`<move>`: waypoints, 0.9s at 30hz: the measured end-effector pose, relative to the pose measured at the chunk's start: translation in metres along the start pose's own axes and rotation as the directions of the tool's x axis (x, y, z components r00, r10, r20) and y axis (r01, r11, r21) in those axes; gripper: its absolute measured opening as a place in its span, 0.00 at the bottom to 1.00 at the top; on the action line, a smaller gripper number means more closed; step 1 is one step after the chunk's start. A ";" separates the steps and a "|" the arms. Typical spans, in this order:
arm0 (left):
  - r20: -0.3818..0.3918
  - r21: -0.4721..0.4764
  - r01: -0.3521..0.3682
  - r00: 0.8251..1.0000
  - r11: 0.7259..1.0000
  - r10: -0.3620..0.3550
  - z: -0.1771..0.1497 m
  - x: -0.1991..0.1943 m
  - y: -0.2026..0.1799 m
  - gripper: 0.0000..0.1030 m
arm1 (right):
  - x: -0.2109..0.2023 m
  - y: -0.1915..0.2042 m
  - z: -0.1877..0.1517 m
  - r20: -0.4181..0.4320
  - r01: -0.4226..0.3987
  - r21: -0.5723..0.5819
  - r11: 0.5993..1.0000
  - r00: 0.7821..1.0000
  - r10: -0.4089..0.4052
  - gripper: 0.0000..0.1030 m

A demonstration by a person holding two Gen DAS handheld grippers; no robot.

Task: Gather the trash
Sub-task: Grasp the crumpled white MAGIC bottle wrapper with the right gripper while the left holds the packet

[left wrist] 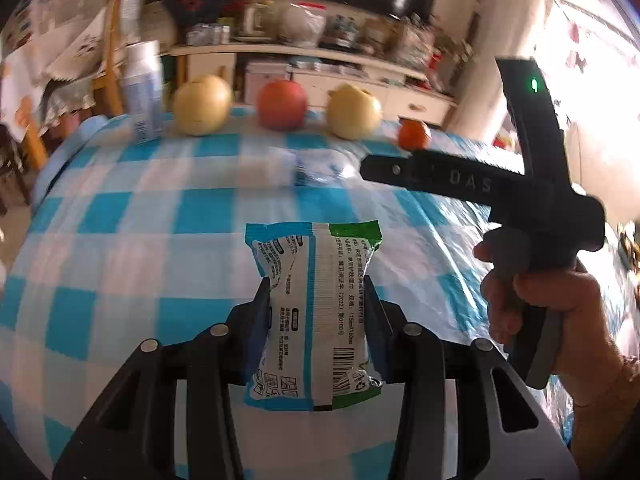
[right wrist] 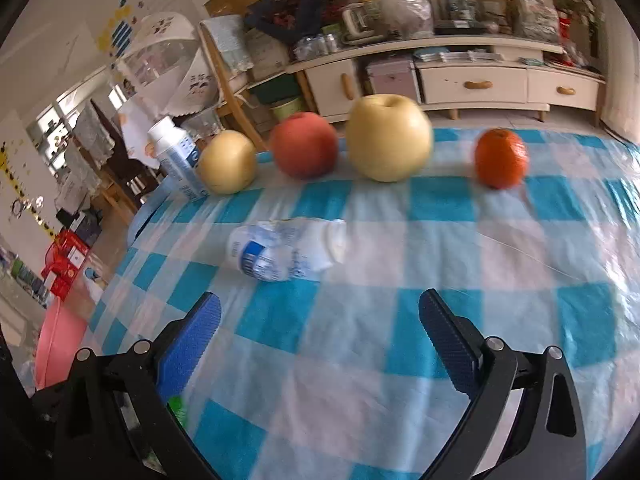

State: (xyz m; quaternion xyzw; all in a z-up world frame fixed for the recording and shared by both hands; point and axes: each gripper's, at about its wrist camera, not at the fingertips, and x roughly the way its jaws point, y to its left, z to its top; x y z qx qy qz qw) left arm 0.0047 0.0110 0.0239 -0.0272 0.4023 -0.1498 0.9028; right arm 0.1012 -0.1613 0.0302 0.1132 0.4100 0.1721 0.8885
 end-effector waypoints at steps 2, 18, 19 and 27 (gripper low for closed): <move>0.020 -0.039 -0.007 1.000 0.999 0.008 0.001 -0.006 0.015 0.43 | 0.008 0.008 0.003 -0.011 0.007 -0.017 1.000 1.000 -0.007 0.95; 0.047 -0.137 -0.047 0.997 0.989 0.054 0.002 -0.012 0.068 0.43 | 0.060 0.042 0.019 -0.056 0.060 -0.066 0.996 0.996 -0.064 0.95; 0.049 -0.140 -0.043 0.998 0.989 0.051 0.001 -0.012 0.069 0.43 | 0.063 0.044 0.020 -0.055 0.073 -0.072 0.995 0.996 -0.077 0.95; 0.051 -0.151 -0.031 0.998 0.988 0.039 0.000 -0.012 0.072 0.43 | 0.077 0.041 0.025 -0.062 0.153 -0.056 0.987 0.986 -0.157 0.95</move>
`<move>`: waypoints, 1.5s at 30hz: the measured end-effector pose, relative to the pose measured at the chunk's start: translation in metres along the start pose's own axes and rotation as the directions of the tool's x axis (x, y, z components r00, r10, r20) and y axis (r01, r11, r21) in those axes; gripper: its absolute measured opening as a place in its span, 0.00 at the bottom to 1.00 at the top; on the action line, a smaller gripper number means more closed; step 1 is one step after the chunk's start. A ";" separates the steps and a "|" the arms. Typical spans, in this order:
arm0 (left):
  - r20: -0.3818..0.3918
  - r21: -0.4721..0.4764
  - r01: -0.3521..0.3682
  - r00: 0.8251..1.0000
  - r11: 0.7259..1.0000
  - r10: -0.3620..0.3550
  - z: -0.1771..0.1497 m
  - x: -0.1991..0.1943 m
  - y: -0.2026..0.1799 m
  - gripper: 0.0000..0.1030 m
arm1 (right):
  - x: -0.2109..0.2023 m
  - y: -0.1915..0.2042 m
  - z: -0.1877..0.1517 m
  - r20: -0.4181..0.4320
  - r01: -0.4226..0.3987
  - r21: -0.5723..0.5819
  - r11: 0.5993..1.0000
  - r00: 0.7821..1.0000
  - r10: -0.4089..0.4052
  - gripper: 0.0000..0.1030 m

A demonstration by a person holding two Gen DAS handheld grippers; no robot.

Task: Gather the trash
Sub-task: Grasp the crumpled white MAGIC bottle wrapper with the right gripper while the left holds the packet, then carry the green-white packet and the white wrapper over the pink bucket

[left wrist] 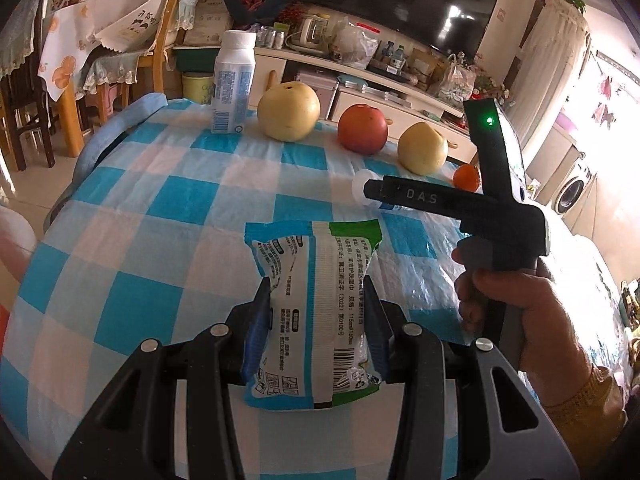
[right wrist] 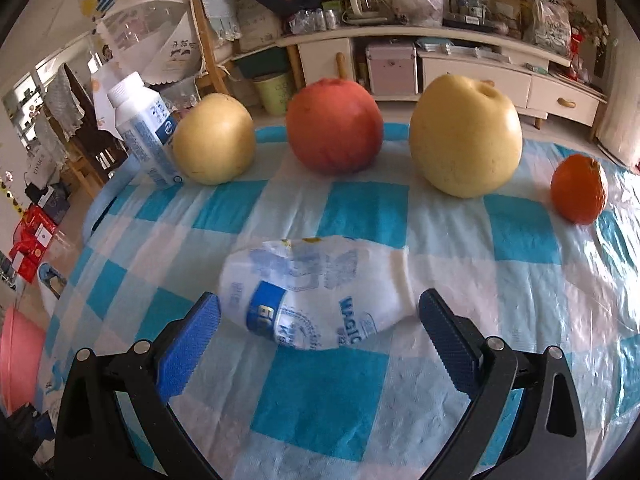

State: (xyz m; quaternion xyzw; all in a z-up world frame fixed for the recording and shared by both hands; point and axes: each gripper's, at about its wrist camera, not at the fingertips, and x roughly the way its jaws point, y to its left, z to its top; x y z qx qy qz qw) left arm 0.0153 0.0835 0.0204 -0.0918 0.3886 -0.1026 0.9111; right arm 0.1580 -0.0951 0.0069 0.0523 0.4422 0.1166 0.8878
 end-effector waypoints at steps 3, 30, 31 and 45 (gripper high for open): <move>-0.001 -0.002 0.001 1.000 1.000 -0.001 0.000 0.001 0.000 0.43 | 0.003 -0.001 0.001 -0.010 0.004 0.003 1.000 1.000 -0.004 0.95; -0.005 -0.060 0.031 1.000 0.998 -0.031 -0.001 -0.006 0.015 0.43 | -0.056 -0.003 -0.032 0.088 0.016 0.029 0.999 0.996 -0.019 0.89; -0.004 -0.062 0.030 1.000 0.998 -0.030 -0.001 -0.007 0.016 0.43 | -0.061 -0.004 -0.034 0.090 0.016 0.037 0.999 0.996 -0.020 0.89; 0.033 -0.070 -0.012 0.999 0.997 0.014 -0.005 -0.046 0.037 0.43 | -0.116 0.029 -0.091 0.086 -0.006 0.026 1.000 0.996 0.004 0.89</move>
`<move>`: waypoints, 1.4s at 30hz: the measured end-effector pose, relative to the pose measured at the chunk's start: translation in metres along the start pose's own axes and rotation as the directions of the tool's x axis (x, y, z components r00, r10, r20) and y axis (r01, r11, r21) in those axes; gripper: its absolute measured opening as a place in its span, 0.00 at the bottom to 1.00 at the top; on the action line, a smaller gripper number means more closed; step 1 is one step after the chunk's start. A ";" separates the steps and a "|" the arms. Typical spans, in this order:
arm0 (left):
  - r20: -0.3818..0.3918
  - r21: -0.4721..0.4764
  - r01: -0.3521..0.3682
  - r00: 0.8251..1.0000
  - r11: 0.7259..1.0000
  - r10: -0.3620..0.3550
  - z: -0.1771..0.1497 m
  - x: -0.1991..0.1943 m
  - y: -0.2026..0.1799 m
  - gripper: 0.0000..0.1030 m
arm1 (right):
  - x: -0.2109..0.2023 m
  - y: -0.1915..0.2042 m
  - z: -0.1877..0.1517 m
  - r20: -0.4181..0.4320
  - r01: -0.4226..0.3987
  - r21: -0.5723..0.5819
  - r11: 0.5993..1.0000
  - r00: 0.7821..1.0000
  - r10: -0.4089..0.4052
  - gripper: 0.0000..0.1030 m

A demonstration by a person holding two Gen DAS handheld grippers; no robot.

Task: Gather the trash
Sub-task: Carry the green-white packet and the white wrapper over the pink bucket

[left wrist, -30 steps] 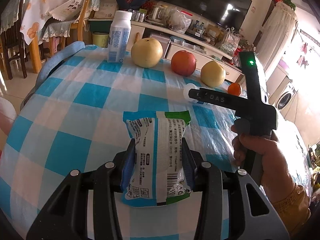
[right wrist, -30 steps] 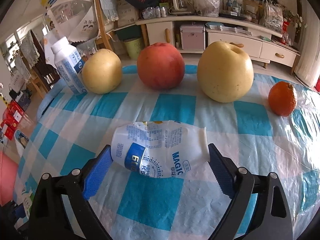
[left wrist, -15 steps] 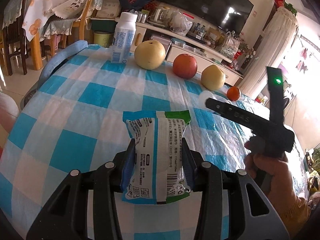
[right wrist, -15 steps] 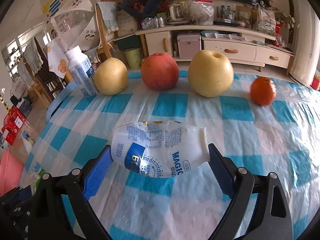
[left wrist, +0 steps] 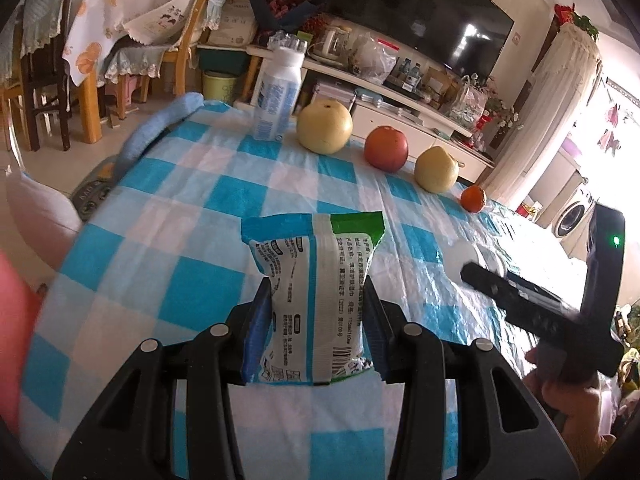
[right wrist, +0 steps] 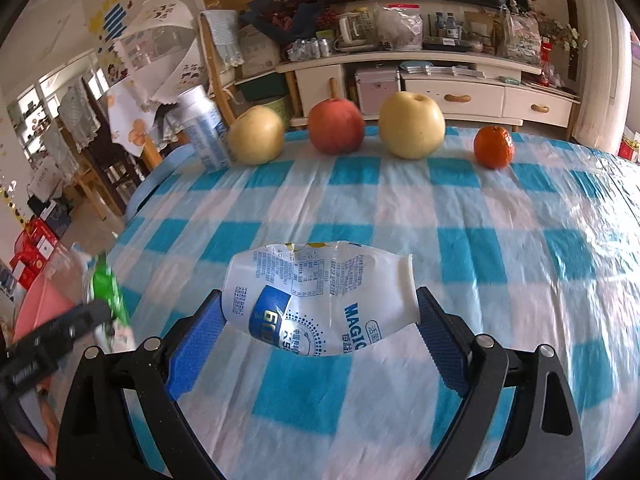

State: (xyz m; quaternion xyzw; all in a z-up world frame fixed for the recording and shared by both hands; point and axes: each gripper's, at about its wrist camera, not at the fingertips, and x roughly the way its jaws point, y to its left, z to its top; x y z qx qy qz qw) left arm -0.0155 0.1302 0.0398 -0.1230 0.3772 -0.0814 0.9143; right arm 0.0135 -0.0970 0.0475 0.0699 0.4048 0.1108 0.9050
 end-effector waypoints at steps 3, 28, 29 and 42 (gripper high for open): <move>0.012 0.001 -0.008 1.000 1.000 0.008 -0.001 -0.013 0.005 0.43 | -0.010 0.014 -0.011 -0.002 -0.007 -0.026 1.000 1.000 0.007 0.89; 0.174 0.022 -0.138 0.976 0.990 0.132 0.002 -0.151 0.074 0.43 | -0.078 0.143 -0.055 0.015 -0.107 -0.221 0.969 0.994 0.113 0.89; 0.178 0.021 -0.145 0.974 0.989 0.139 0.002 -0.155 0.077 0.43 | -0.079 0.150 -0.056 0.014 -0.113 -0.231 0.966 0.993 0.120 0.89; 0.200 -0.013 -0.241 0.950 0.970 0.239 -0.011 -0.201 0.134 0.43 | -0.092 0.246 -0.063 0.011 -0.198 -0.386 0.901 0.976 0.219 0.89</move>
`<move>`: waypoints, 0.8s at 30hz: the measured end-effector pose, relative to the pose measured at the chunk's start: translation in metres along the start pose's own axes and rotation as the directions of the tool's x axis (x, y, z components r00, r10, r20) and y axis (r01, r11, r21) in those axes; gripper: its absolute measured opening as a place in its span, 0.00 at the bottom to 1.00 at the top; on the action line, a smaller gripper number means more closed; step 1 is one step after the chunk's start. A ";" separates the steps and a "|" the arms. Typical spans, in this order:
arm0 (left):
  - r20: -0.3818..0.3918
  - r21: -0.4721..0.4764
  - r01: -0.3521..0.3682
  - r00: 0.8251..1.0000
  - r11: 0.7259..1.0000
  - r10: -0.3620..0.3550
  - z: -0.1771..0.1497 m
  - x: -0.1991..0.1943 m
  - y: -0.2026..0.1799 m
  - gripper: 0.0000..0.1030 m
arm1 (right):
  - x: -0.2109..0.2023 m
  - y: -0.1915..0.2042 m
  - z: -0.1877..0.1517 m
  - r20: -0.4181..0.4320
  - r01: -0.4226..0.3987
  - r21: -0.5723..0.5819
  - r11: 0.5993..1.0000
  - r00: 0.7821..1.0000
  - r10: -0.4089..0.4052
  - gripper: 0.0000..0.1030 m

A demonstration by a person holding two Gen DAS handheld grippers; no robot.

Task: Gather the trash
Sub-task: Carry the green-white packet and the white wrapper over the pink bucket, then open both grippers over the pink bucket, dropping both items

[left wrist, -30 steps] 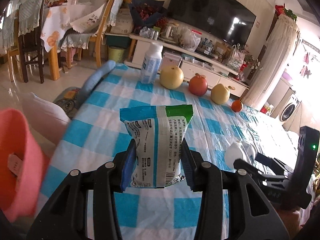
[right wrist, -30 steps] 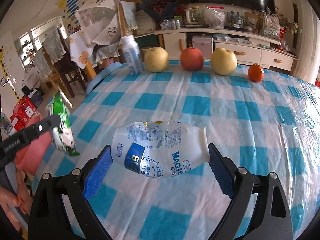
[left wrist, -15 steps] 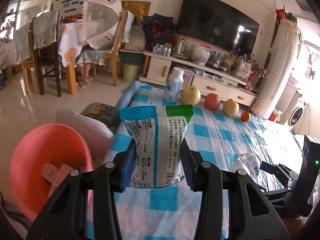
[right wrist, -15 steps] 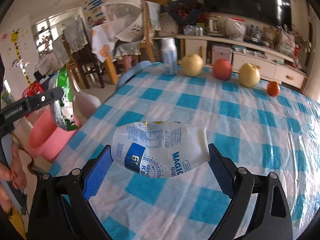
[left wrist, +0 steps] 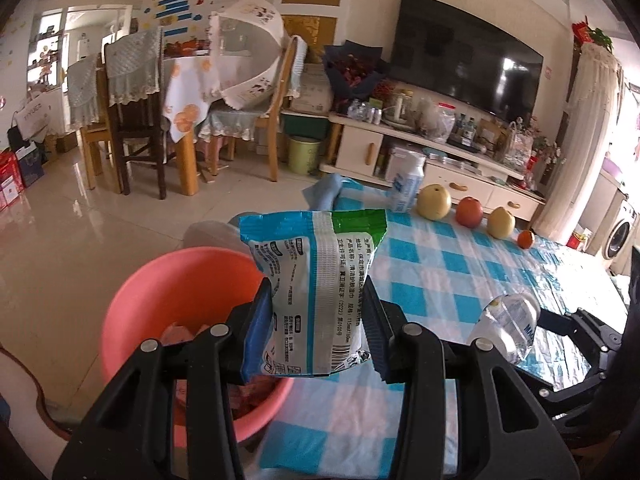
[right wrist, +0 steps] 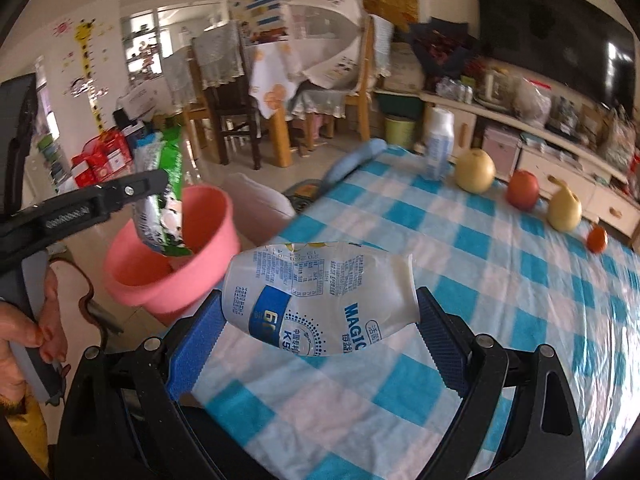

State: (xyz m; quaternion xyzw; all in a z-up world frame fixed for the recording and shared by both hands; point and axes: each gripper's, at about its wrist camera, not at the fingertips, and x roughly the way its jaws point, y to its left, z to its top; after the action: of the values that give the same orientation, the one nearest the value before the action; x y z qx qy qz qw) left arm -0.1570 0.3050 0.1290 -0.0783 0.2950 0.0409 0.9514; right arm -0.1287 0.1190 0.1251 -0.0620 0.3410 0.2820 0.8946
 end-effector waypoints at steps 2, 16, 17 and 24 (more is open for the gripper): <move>0.002 -0.011 -0.011 1.000 1.000 0.011 -0.001 -0.003 0.011 0.43 | 0.001 0.010 0.004 0.005 -0.012 -0.018 1.000 1.000 0.012 0.89; 0.017 -0.117 -0.077 0.997 0.990 0.080 -0.002 -0.012 0.087 0.43 | 0.030 0.090 0.036 0.005 -0.111 -0.163 0.980 0.994 0.114 0.89; 0.019 -0.130 -0.079 0.996 0.988 0.082 -0.002 -0.012 0.093 0.43 | 0.034 0.094 0.037 0.002 -0.115 -0.171 0.978 0.993 0.118 0.89; 0.016 -0.184 -0.100 0.994 0.978 0.105 -0.001 -0.004 0.128 0.43 | 0.072 0.123 0.047 -0.039 -0.159 -0.222 0.962 0.987 0.154 0.89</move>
State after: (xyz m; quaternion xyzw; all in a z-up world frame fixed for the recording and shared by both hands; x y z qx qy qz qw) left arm -0.1769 0.4302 0.1147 -0.1497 0.2817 0.1179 0.9404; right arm -0.1256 0.2692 0.1243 -0.1385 0.3204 0.3877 0.8531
